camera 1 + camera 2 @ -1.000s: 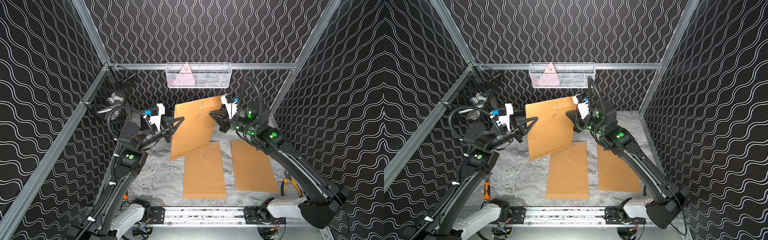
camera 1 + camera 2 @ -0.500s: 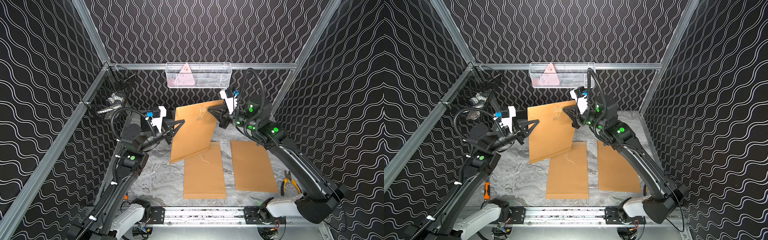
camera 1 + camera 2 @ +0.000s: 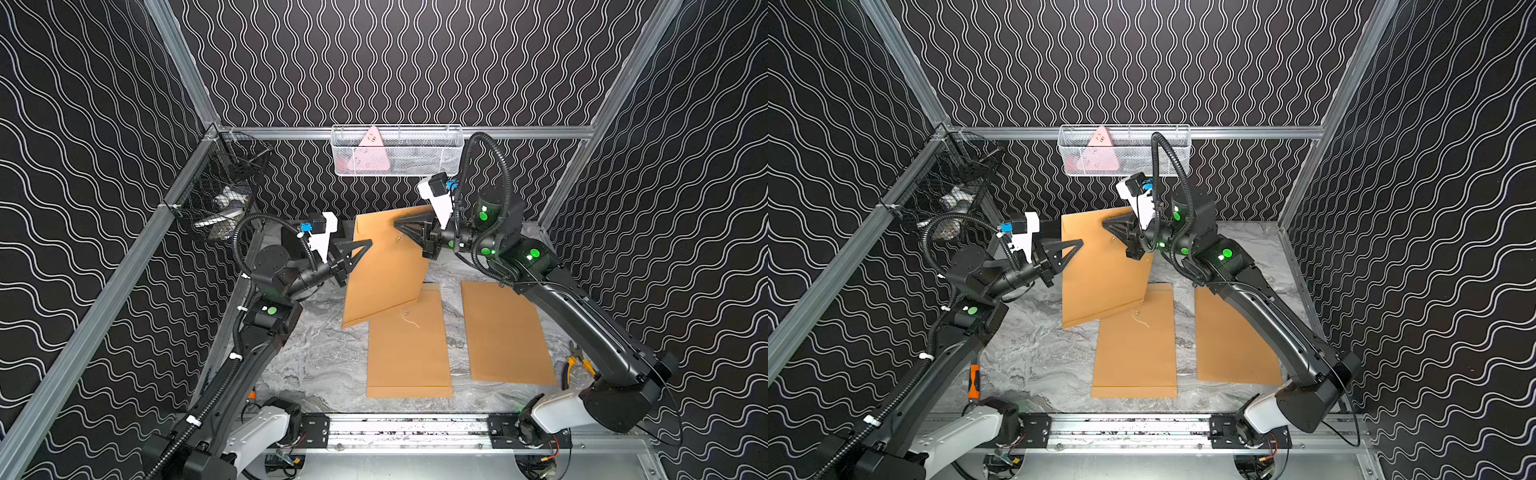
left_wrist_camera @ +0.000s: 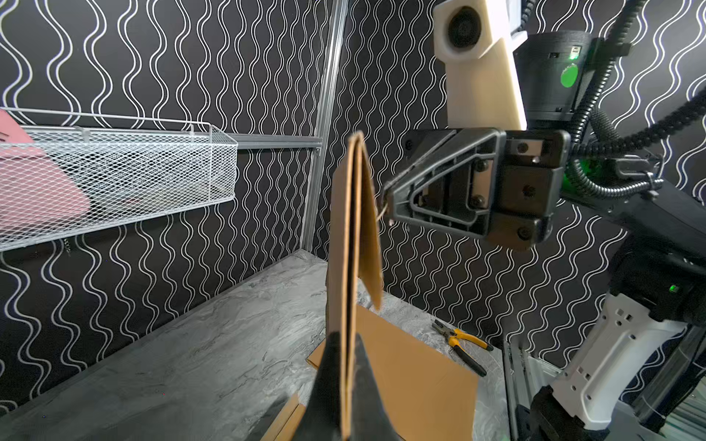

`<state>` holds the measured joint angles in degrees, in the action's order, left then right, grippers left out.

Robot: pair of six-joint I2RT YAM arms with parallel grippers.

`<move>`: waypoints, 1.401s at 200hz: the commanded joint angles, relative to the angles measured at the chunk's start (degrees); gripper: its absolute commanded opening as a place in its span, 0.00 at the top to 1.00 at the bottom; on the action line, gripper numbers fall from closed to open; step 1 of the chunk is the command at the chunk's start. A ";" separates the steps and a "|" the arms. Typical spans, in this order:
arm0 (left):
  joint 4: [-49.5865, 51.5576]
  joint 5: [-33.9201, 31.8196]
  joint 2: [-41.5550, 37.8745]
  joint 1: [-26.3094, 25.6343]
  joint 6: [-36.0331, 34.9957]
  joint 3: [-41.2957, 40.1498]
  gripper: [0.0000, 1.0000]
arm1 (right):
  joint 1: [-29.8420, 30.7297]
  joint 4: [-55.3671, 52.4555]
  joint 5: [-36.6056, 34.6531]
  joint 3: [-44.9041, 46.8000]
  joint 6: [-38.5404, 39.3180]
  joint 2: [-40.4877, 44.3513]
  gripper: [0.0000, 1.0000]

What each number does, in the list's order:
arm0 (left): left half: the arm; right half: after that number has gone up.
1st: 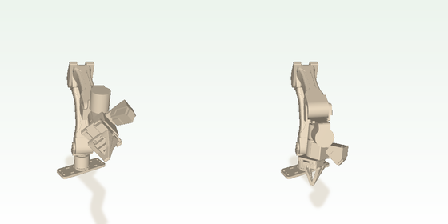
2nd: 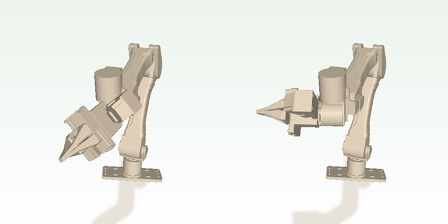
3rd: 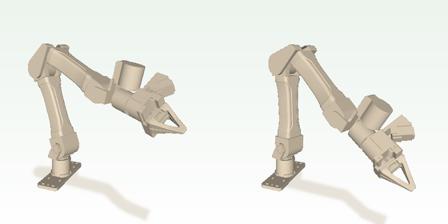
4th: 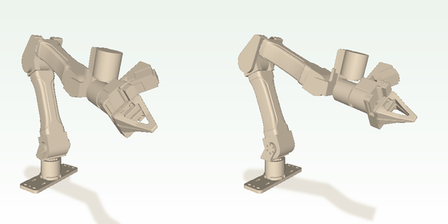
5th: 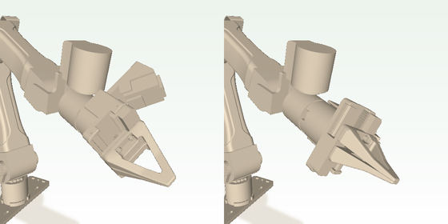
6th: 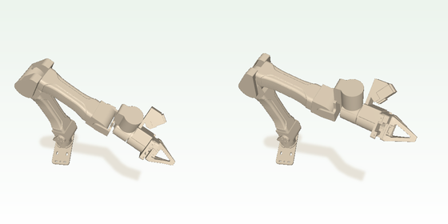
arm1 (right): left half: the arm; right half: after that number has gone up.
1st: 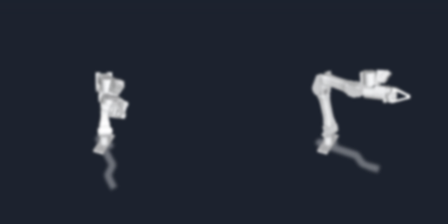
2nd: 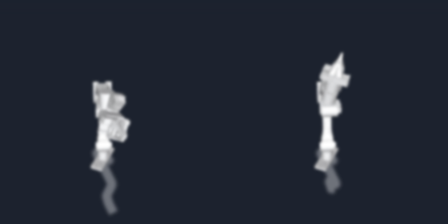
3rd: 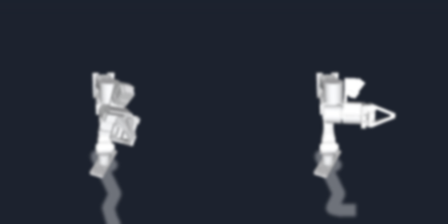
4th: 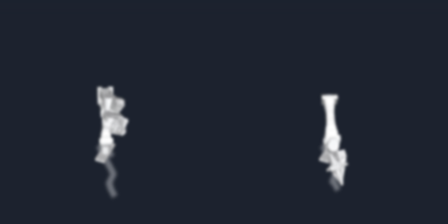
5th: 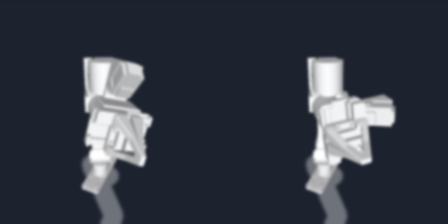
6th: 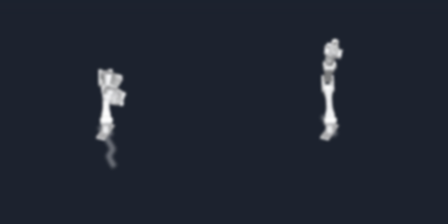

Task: Open the file bag

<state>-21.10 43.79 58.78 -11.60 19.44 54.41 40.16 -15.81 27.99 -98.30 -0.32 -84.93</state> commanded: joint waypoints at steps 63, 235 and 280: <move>-4.82 -0.36 1.22 0.03 1.65 0.07 1.00 | 2.64 1.52 1.58 -0.76 0.23 -1.65 1.00; -0.16 -6.59 4.27 0.19 -1.46 10.02 1.00 | 3.90 9.27 -3.49 18.72 -7.04 2.83 1.00; 2.17 -7.12 2.68 0.30 -3.12 10.28 1.00 | 2.54 9.75 -6.13 21.60 -7.94 4.73 1.00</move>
<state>-19.14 37.34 62.46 -11.42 18.35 63.86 43.51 -8.64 23.79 -77.76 -7.35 -81.47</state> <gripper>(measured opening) 0.054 0.047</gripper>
